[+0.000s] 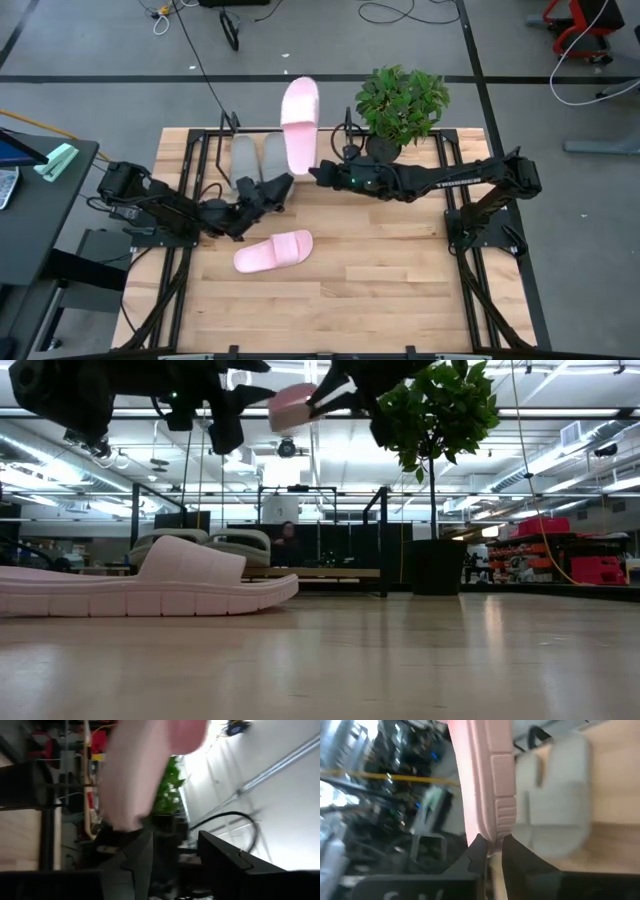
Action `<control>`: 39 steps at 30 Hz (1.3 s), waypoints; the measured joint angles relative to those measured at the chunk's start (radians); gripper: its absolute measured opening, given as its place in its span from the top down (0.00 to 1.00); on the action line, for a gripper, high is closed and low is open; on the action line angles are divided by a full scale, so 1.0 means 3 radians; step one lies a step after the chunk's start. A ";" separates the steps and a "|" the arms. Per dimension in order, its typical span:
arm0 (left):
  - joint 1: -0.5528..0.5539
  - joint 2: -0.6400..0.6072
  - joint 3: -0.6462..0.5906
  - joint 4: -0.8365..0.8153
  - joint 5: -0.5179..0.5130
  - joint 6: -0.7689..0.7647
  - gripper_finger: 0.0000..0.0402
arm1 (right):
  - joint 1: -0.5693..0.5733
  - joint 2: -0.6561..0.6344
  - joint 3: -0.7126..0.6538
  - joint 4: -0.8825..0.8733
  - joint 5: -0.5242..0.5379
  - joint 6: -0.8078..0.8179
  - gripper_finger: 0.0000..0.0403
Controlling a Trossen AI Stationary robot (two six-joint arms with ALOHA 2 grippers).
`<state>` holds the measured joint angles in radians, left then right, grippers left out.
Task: Pick and place slides into the shelf
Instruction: Put the right pink slide on the shelf
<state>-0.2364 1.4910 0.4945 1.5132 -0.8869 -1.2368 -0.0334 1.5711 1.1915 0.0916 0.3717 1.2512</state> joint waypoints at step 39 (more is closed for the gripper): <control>-0.0087 -0.1249 -0.0034 0.0187 0.1909 0.0847 0.66 | -0.0370 0.0577 -0.0031 -0.0511 -0.0671 0.0317 0.90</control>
<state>-0.2626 1.1164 0.4843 1.5693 -0.3142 -0.9828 -0.1444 1.7443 1.1824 -0.0617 0.1702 1.3464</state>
